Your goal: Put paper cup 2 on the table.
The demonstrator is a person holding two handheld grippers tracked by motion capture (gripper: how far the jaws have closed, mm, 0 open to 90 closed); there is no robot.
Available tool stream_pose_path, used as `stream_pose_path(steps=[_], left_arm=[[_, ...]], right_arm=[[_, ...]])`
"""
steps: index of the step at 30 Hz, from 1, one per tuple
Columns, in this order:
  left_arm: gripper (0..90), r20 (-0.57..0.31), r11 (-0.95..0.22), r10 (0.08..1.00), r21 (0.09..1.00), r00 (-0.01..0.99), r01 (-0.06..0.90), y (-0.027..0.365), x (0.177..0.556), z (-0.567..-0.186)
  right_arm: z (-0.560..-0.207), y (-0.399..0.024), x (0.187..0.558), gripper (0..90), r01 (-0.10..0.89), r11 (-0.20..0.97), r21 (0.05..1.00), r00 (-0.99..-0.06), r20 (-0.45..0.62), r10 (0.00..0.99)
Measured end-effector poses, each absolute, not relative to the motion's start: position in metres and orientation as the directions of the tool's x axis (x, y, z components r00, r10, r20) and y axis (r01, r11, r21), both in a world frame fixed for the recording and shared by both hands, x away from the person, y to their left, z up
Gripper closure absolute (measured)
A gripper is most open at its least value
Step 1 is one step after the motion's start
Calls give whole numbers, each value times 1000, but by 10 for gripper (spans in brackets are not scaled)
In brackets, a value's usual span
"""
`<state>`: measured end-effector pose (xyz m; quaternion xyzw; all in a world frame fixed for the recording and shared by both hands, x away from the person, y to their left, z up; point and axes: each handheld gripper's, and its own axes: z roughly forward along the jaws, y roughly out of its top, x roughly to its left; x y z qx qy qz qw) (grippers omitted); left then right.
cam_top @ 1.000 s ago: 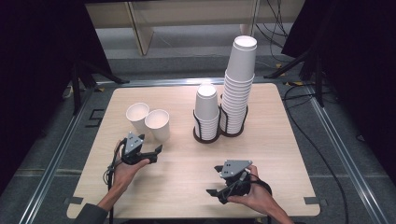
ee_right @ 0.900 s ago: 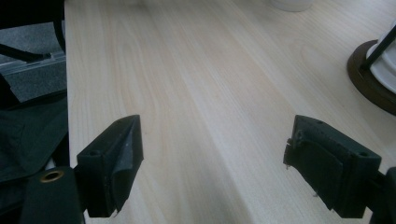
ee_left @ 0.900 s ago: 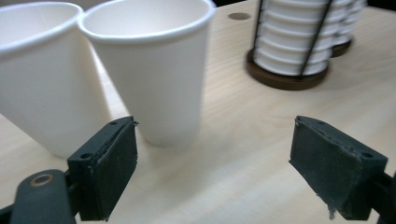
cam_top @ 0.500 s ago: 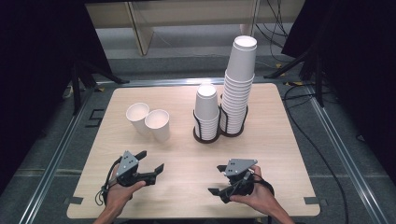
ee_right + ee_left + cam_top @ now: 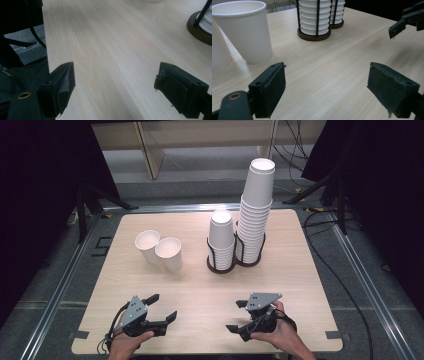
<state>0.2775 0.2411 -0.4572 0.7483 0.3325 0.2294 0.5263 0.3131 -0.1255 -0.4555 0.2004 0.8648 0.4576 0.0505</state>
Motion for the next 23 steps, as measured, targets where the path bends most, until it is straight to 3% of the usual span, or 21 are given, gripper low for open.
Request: stream_pose_path(steps=[13,23], left_arm=[[145,25,-296,703,919,711,259,228,259,-460],[146,6,-281,709,919,705,275,228,260,-461]], right_arm=[[-462,-129,302,158,321,518,793,-919,129,371],[-466,-134,302,157,343,528,776,-911,138,389]])
